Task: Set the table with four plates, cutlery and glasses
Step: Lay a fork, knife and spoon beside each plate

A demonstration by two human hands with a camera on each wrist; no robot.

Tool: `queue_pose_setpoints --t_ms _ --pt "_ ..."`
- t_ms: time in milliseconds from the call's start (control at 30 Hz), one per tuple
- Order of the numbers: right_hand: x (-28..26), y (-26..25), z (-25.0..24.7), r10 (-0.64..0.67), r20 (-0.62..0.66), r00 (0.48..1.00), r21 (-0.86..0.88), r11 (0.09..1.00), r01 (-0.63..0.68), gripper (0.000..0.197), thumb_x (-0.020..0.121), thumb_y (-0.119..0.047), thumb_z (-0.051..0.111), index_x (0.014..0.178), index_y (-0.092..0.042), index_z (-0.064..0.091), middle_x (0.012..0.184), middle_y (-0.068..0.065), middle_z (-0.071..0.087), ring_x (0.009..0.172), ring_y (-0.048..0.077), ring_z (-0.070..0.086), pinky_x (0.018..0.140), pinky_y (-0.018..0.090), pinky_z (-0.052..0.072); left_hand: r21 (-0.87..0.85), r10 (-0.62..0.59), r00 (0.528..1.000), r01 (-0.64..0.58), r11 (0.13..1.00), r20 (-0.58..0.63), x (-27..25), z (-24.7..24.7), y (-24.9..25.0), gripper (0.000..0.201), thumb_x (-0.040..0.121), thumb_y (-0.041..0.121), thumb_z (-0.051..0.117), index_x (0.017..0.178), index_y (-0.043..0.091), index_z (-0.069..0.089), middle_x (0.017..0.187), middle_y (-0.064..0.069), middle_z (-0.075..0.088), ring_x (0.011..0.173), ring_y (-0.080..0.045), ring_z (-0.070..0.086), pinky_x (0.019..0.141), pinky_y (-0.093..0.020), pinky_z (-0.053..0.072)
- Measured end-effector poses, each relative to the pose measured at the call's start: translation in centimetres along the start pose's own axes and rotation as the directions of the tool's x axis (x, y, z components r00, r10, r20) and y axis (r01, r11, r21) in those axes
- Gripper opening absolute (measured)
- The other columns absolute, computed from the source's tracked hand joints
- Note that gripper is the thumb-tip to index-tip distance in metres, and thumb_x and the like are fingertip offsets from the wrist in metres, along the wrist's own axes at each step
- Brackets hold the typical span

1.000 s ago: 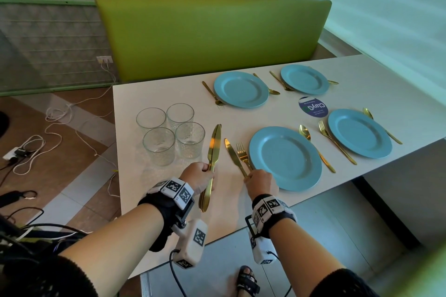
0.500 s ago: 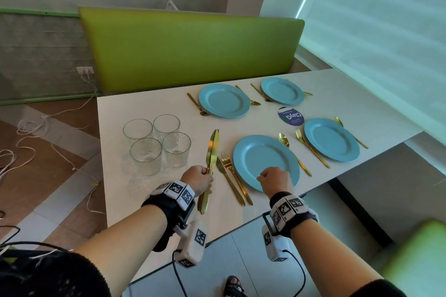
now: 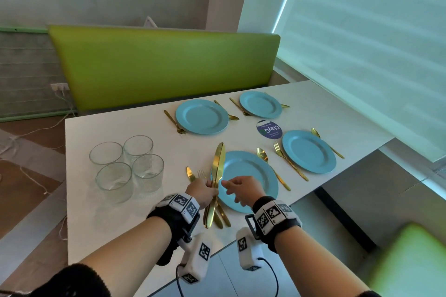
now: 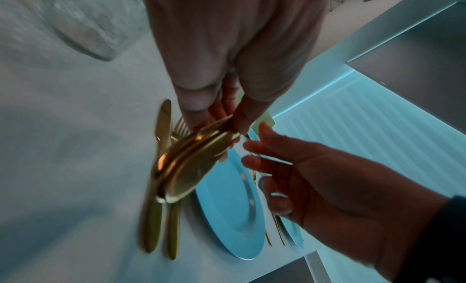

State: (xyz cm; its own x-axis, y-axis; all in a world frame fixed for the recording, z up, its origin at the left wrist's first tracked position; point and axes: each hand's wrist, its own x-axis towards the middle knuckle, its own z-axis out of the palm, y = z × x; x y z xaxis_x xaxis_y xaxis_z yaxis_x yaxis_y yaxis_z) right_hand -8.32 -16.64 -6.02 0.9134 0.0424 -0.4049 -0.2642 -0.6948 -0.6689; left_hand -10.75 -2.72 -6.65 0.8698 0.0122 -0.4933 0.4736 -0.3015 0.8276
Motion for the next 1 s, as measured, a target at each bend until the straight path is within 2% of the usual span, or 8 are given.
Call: queue_pose_setpoints --t_ms 133,333,467,533,633,767,867,1000 --pt "1.7 0.6 -1.3 -0.002 0.017 1.000 0.104 0.995 0.001 0.024 0.090 -0.029 0.060 0.097 -0.010 0.071 0.073 -0.004 0.063 0.051 0.009 0.048 0.045 0.019 0.039 -0.003 0.019 1.000 -0.019 1.000 0.023 1.9 2.1 1.7 0.011 0.086 0.009 0.059 0.077 0.013 0.063 0.068 0.000 0.059 0.062 -0.014 0.057 0.066 -0.028 0.049" --pt "6.0 2.9 -5.4 0.037 0.006 0.999 0.203 0.979 -0.038 0.009 0.085 -0.022 0.066 0.081 -0.015 0.065 0.067 -0.002 0.060 0.052 0.008 0.051 0.044 0.018 0.039 -0.056 0.004 0.998 0.000 0.998 0.068 6.0 5.3 4.8 0.016 0.084 0.007 0.064 0.075 0.020 0.060 0.078 -0.003 0.063 0.079 -0.022 0.063 0.082 -0.038 0.055" --pt "9.6 4.4 -9.0 0.062 -0.028 0.998 0.253 0.966 -0.053 0.018 0.085 -0.017 0.067 0.068 -0.018 0.060 0.067 0.002 0.061 0.049 0.011 0.050 0.042 0.020 0.038 -0.184 -0.041 0.998 0.050 0.982 0.054 9.2 7.5 7.1 0.011 0.087 -0.006 0.057 0.083 0.005 0.058 0.068 -0.007 0.055 0.058 -0.018 0.054 0.068 -0.038 0.056" --pt "11.4 5.6 -11.1 0.070 -0.045 0.996 0.199 0.978 -0.060 0.021 0.085 -0.018 0.067 0.064 -0.018 0.060 0.068 0.003 0.061 0.046 0.012 0.047 0.043 0.021 0.037 -0.200 -0.061 0.998 0.065 0.978 0.023 10.6 8.4 7.9 0.012 0.088 -0.006 0.056 0.082 0.004 0.057 0.068 -0.007 0.053 0.057 -0.017 0.052 0.067 -0.035 0.056" --pt "13.7 7.6 -14.1 0.113 -0.080 0.990 0.051 0.993 -0.109 0.027 0.083 -0.018 0.068 0.057 -0.021 0.058 0.070 0.003 0.062 0.047 0.010 0.045 0.046 0.020 0.037 -0.189 -0.077 0.997 0.073 0.979 -0.012 12.4 9.1 8.6 0.021 0.088 -0.003 0.056 0.072 0.011 0.057 0.068 -0.007 0.055 0.059 -0.019 0.054 0.079 -0.045 0.056" --pt "15.9 9.9 -16.3 0.156 -0.088 0.984 -0.146 0.975 -0.167 0.031 0.080 -0.019 0.071 0.054 -0.024 0.055 0.065 -0.006 0.058 0.069 0.012 0.055 0.068 0.024 0.044 -0.134 -0.070 0.994 0.059 0.989 -0.084 14.3 9.5 8.7 0.019 0.086 0.006 0.062 0.072 0.019 0.060 0.070 -0.008 0.064 0.073 -0.031 0.066 0.089 -0.046 0.055" --pt "16.9 10.9 -16.7 0.153 -0.071 0.986 -0.259 0.952 -0.167 0.028 0.080 -0.019 0.070 0.057 -0.023 0.055 0.083 0.000 0.066 0.086 0.017 0.060 0.078 0.025 0.048 -0.133 -0.095 0.988 0.080 0.988 -0.119 15.4 9.7 8.4 0.019 0.084 0.008 0.064 0.071 0.022 0.060 0.076 -0.007 0.066 0.092 -0.035 0.068 0.092 -0.046 0.053" --pt "17.8 11.6 -16.6 0.160 -0.060 0.985 -0.307 0.936 -0.171 0.027 0.079 -0.020 0.072 0.058 -0.024 0.055 0.085 0.000 0.065 0.085 0.016 0.060 0.082 0.027 0.050 -0.166 -0.130 0.983 0.108 0.980 -0.130 16.6 10.1 7.6 0.019 0.083 0.005 0.065 0.071 0.019 0.061 0.072 -0.006 0.065 0.093 -0.037 0.068 0.092 -0.050 0.052"
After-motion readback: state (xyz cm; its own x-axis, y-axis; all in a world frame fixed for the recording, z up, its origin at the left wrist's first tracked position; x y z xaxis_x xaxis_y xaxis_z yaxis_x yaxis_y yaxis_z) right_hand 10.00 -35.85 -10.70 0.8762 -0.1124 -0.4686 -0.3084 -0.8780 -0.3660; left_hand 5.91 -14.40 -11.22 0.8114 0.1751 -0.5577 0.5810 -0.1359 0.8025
